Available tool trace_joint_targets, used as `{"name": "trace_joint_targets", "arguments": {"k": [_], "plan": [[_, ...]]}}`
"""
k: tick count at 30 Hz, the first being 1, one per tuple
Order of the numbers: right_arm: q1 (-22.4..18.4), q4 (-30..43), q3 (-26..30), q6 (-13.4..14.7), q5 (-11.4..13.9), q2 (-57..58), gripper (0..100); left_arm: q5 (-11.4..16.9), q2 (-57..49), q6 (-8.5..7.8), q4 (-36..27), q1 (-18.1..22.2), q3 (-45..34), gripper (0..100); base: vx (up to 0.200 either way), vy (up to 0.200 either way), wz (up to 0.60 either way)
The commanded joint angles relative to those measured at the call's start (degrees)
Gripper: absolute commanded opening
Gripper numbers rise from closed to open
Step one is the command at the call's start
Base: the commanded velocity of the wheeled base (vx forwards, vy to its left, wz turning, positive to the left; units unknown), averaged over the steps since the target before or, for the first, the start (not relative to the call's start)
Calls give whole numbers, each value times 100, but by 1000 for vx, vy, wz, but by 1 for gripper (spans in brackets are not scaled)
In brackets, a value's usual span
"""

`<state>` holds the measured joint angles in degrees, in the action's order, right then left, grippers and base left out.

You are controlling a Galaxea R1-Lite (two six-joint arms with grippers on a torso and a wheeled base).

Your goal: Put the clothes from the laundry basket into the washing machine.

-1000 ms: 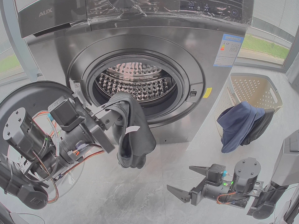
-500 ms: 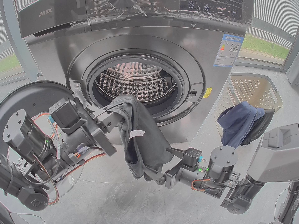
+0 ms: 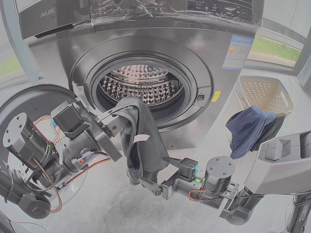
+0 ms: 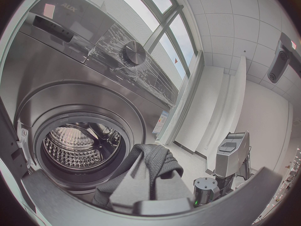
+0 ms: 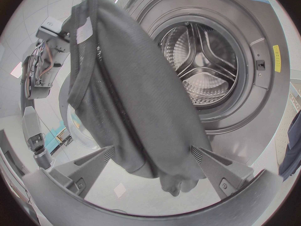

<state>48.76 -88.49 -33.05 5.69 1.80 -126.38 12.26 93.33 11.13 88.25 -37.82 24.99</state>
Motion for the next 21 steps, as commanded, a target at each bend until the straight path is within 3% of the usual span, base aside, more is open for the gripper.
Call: {"name": "trace_joint_targets", "arguments": {"k": [1,7,21], "plan": [[142,-1,53,2,4,-9,100,-5,10,3,-1,20,15,0,0,0,0],[309,-1,-158,11,-40,-300,100,-5,1,3,-1,20,-3,0,0,0,0],[-666,69,-826,-24,-251,-537,100,13,-210,3,-1,-112,-29,0,0,0,0]]}}
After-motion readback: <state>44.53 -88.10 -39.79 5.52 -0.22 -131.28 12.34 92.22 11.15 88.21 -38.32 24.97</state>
